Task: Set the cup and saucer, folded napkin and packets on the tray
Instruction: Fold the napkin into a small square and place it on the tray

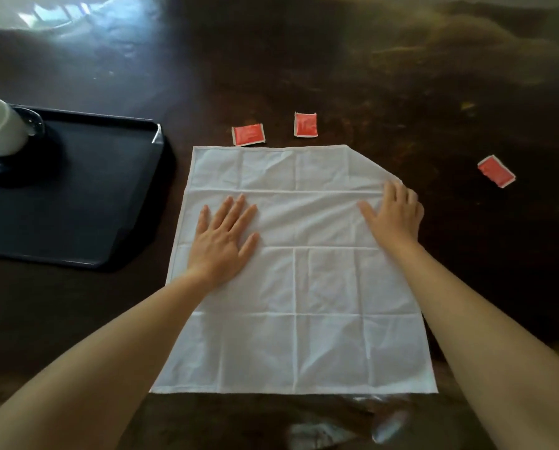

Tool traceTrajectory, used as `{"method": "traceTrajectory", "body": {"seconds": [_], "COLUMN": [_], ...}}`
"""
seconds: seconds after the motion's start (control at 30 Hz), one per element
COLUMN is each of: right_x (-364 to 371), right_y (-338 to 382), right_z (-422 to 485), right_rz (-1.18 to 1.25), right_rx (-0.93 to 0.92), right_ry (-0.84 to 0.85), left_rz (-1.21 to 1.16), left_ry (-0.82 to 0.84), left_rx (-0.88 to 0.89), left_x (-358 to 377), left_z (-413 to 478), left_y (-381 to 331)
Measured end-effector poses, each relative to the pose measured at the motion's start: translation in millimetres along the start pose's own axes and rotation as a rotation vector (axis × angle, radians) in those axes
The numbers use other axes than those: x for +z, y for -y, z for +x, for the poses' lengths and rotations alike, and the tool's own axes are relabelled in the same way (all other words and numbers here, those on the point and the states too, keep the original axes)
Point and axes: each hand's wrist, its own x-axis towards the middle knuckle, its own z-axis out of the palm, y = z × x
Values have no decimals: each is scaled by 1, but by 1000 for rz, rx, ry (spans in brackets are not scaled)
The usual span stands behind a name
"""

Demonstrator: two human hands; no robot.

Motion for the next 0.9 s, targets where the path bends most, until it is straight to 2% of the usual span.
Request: {"method": "traceTrajectory", "body": {"seconds": [0.1,0.17,0.27,0.37,0.43,0.57,0.6,0.67,0.77,0.9], "right_x": [-12,-22,-31,-43,-49,-57,-59,-62,-59,-40], "right_y": [8,15,21,23,22,24,25,23,18,3], "right_z": [28,45,68,77,79,77,79,85,85,64], "right_rz": [88,176,372,550,554,364,415,544,614,563], "right_rx": [153,231,230,255,270,248,203,157,227,292], "right_ry": [-6,100,315,384,418,529,516,366,144,57], "left_rz": [5,20,31,34,36,32,33,34,35,49], "left_ry": [-8,-6,6,9,12,15,16,14,14,32], "left_rx": [-12,-17,-23,-30,-27,-26,-24,-22,-20,24], "left_x": [1,0,-2,-3,-3,-4,-4,-3,-3,-4], "left_z": [-1,-1,0,0,0,0,0,-1,-2,-1], "left_y": [1,0,-1,-1,-1,-2,-1,-1,0,1]}}
